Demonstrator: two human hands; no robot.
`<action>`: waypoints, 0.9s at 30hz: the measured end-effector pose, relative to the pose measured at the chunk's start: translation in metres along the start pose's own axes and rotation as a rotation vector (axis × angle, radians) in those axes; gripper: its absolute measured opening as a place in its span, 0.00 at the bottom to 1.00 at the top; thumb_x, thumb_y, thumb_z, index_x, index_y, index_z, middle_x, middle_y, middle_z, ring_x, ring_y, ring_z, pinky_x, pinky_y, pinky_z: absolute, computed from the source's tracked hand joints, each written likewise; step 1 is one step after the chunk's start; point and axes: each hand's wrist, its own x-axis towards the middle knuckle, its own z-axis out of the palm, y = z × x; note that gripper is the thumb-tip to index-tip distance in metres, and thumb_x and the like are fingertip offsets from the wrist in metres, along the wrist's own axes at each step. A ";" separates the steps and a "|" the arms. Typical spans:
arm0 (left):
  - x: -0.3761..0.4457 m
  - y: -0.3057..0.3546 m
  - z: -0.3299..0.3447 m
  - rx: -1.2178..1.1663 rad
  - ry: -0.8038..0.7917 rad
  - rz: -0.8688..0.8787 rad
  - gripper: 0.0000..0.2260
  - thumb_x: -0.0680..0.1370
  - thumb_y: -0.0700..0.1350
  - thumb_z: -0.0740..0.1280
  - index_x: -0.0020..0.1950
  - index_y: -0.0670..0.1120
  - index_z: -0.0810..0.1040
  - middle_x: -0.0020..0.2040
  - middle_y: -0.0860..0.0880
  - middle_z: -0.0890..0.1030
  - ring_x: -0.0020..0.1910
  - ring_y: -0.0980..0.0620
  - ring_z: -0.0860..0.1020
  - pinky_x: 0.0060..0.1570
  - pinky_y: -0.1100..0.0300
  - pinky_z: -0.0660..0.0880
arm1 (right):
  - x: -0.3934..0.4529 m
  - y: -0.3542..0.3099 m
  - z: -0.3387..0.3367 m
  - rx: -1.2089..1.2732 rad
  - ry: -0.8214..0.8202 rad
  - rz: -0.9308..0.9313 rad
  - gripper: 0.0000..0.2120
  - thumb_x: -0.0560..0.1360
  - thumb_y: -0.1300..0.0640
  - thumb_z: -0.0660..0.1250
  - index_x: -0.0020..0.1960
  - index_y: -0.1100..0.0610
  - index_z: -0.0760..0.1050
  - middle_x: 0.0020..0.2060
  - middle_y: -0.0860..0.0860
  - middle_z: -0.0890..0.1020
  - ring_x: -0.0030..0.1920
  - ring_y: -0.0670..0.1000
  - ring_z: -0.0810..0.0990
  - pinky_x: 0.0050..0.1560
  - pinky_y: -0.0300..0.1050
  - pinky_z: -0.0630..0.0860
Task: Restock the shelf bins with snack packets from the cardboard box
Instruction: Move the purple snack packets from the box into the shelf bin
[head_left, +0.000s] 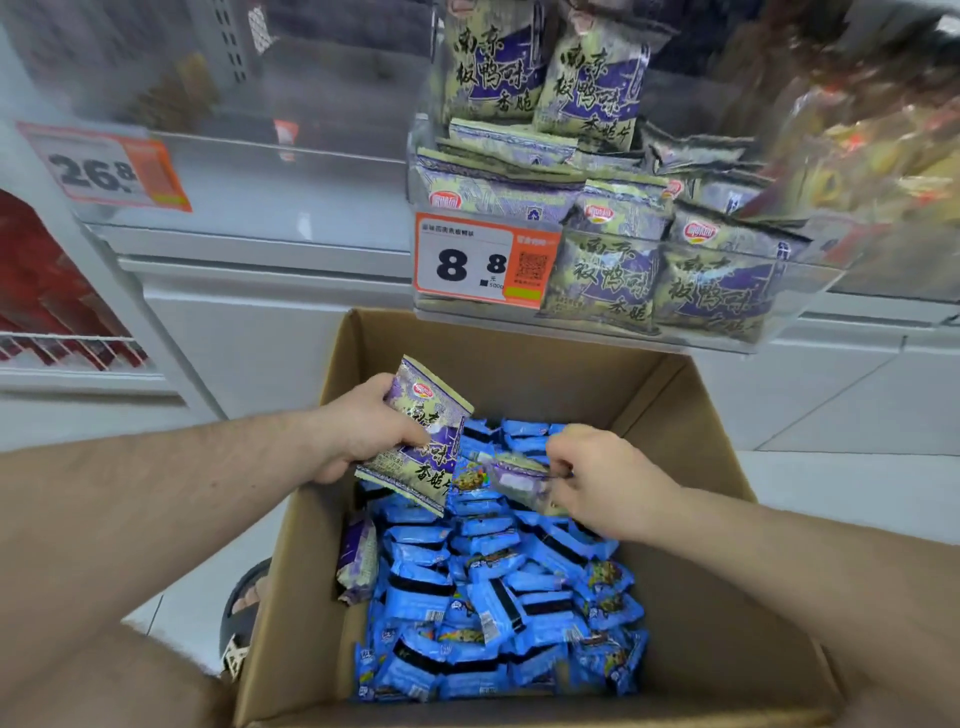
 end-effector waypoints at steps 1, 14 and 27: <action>0.000 0.001 0.000 -0.024 -0.011 -0.005 0.18 0.71 0.33 0.73 0.57 0.46 0.72 0.52 0.40 0.82 0.49 0.41 0.83 0.51 0.44 0.80 | -0.004 -0.005 -0.004 0.011 0.214 -0.031 0.14 0.71 0.61 0.65 0.36 0.52 0.60 0.37 0.50 0.68 0.38 0.56 0.71 0.38 0.50 0.71; -0.030 0.025 0.016 -0.442 -0.384 0.063 0.35 0.60 0.27 0.59 0.65 0.47 0.72 0.61 0.36 0.79 0.58 0.36 0.78 0.64 0.34 0.68 | -0.013 -0.047 -0.003 -0.225 0.752 -0.401 0.02 0.65 0.64 0.65 0.36 0.59 0.73 0.47 0.54 0.73 0.45 0.57 0.70 0.24 0.43 0.67; -0.039 0.039 0.027 -0.331 -0.248 0.319 0.40 0.56 0.38 0.79 0.66 0.45 0.70 0.56 0.39 0.82 0.55 0.38 0.81 0.55 0.40 0.77 | -0.019 -0.046 -0.033 -0.002 0.768 -0.476 0.19 0.70 0.45 0.75 0.41 0.61 0.78 0.46 0.56 0.77 0.47 0.55 0.73 0.50 0.46 0.72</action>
